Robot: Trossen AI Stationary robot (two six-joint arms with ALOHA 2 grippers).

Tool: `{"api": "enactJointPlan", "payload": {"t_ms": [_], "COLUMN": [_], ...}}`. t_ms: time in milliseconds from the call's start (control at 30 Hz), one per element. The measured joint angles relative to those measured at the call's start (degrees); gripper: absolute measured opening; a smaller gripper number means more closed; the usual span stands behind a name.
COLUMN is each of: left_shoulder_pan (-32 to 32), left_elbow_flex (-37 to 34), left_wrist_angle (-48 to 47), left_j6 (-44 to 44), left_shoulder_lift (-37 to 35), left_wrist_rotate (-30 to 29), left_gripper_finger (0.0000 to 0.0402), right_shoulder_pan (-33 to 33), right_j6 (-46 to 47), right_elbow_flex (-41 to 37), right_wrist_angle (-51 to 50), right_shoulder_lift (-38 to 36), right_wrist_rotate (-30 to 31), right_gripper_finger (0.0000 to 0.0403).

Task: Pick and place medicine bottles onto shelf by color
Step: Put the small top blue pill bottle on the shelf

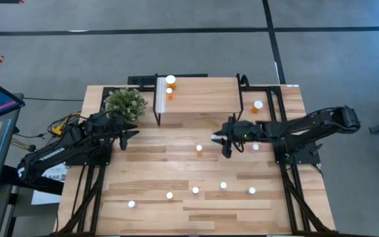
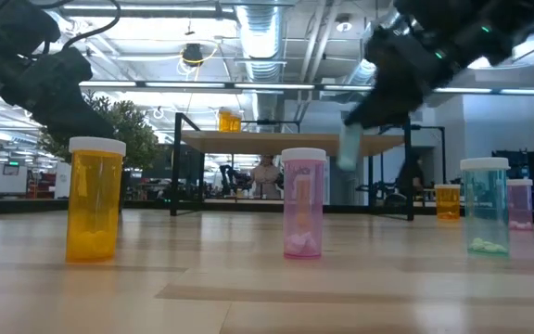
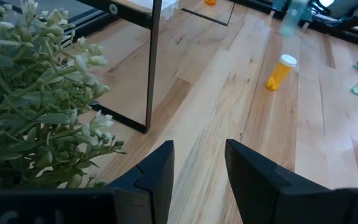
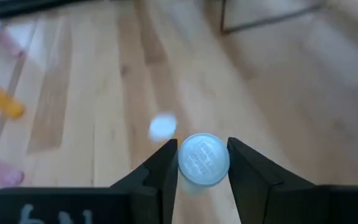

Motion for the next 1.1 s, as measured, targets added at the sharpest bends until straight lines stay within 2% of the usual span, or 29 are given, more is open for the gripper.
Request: {"api": "enactJointPlan", "payload": {"t_ms": [100, 267, 500, 633, 833, 1100], "left_shoulder_pan": [0.01, 0.00, 0.00, 0.02, 0.02, 0.00], "left_elbow_flex": [0.00, 0.00, 0.00, 0.00, 0.00, 0.00], "left_wrist_angle": [0.00, 0.00, 0.00, 0.01, 0.02, 0.00], "left_j6": [0.00, 0.02, 0.00, 0.01, 0.00, 0.02], "left_shoulder_lift": [-0.02, 0.00, 0.00, -0.01, 0.00, 0.00], "left_wrist_rotate": [0.00, 0.00, 0.02, 0.02, 0.02, 0.02], "left_gripper_finger": [0.0130, 0.0130, 0.0130, 0.0130, 0.0130, 0.0130], "right_shoulder_pan": [-3.37, -10.65, -21.86, -27.54, -33.20, -36.50], "right_j6": [-3.71, -10.57, -15.77, -16.73, -17.62, -21.16], "right_elbow_flex": [5.81, 14.38, 21.41, 25.67, 33.18, 46.01], "right_wrist_angle": [-3.71, -7.24, -7.80, -7.56, -8.06, -15.93], "right_shoulder_lift": [0.00, 0.00, 0.20, 2.67, 10.56, 23.58], "right_wrist_rotate": [-0.20, -3.98, -10.68, -14.98, -22.20, -24.33], "right_gripper_finger": [0.0138, 0.0139, 0.0138, 0.0139, 0.0142, 0.0142]}}
